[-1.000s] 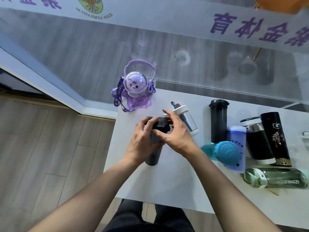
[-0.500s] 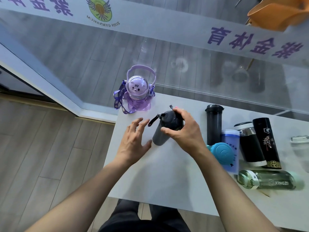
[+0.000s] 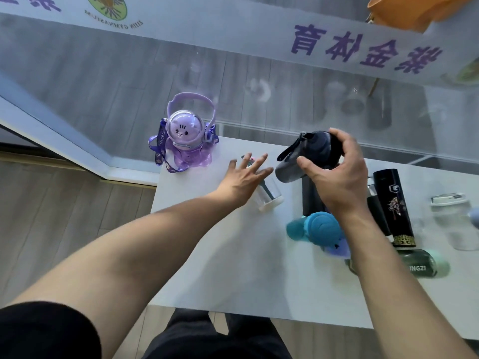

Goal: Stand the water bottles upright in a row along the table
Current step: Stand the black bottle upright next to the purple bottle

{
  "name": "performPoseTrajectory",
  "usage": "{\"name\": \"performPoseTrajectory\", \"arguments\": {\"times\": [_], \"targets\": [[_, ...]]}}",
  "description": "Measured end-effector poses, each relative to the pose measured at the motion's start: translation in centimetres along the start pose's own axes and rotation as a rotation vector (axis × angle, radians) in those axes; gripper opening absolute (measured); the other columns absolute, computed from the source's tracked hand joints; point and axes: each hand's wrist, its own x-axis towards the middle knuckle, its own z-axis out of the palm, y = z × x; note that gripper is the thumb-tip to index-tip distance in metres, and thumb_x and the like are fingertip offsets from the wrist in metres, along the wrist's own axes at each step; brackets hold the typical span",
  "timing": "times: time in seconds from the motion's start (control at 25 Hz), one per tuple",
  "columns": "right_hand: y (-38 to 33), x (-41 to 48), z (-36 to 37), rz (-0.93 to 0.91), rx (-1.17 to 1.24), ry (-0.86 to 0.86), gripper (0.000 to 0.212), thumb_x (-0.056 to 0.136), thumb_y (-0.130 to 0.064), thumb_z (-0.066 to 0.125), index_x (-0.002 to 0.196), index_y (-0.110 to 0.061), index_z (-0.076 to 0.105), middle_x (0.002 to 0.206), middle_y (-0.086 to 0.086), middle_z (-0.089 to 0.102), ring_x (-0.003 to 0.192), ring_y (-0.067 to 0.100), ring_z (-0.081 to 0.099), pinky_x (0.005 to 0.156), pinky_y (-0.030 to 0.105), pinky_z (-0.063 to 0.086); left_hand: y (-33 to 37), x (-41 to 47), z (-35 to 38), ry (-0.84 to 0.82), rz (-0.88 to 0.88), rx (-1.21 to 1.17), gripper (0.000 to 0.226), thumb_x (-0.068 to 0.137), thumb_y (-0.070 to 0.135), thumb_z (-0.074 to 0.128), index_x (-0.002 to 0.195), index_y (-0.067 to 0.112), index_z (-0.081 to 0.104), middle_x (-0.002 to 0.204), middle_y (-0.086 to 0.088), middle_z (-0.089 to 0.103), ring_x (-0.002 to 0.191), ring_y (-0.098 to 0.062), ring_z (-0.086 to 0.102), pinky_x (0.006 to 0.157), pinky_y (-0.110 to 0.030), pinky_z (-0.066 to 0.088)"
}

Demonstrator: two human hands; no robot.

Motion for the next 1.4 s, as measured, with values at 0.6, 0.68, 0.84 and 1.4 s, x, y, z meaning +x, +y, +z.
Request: {"name": "performPoseTrajectory", "arguments": {"times": [0.6,0.68,0.84,1.4], "targets": [[1.4,5.9,7.1,-0.061,-0.047,-0.256,0.075,0.069,-0.033,0.086,0.135,-0.019,0.053,0.126,0.001,0.059,0.114,0.015,0.056,0.095,0.017,0.037,-1.8,-6.4,4.3,-0.094,-0.284,-0.15,0.091,0.069,0.018,0.077,0.146,0.027,0.029,0.149,-0.002,0.034,0.138,-0.03,0.03,0.115,-0.045,0.024],[0.7,6.0,9.2,-0.073,-0.028,-0.309,0.076,0.068,-0.031,0.086,0.135,-0.019,0.053,0.126,0.002,0.059,0.115,0.017,0.057,0.098,0.02,0.04,-1.8,-8.8,5.2,-0.074,-0.348,-0.197,0.097,0.064,0.018,0.081,0.146,0.027,0.03,0.147,-0.002,0.037,0.134,-0.03,0.037,0.107,-0.042,0.032],[0.0,5.8,12.0,-0.092,-0.032,-0.371,0.075,0.067,-0.029,0.086,0.135,-0.018,0.054,0.126,0.003,0.059,0.117,0.02,0.057,0.103,0.027,0.042,-1.3,-10.7,5.8,-0.087,-0.423,-0.262,0.102,0.064,0.017,0.083,0.15,0.027,0.028,0.149,-0.002,0.034,0.134,-0.03,0.037,0.103,-0.04,0.036],[0.6,6.0,12.5,-0.087,-0.152,-0.352,0.079,0.072,-0.039,0.083,0.14,-0.02,0.048,0.135,0.006,0.053,0.124,0.028,0.051,0.104,0.028,0.036,-0.3,-12.0,5.2,-0.097,-0.485,-0.44,0.097,0.077,0.006,0.069,0.155,0.027,0.014,0.151,-0.004,0.027,0.125,-0.032,0.036,0.103,-0.038,0.039]]}}
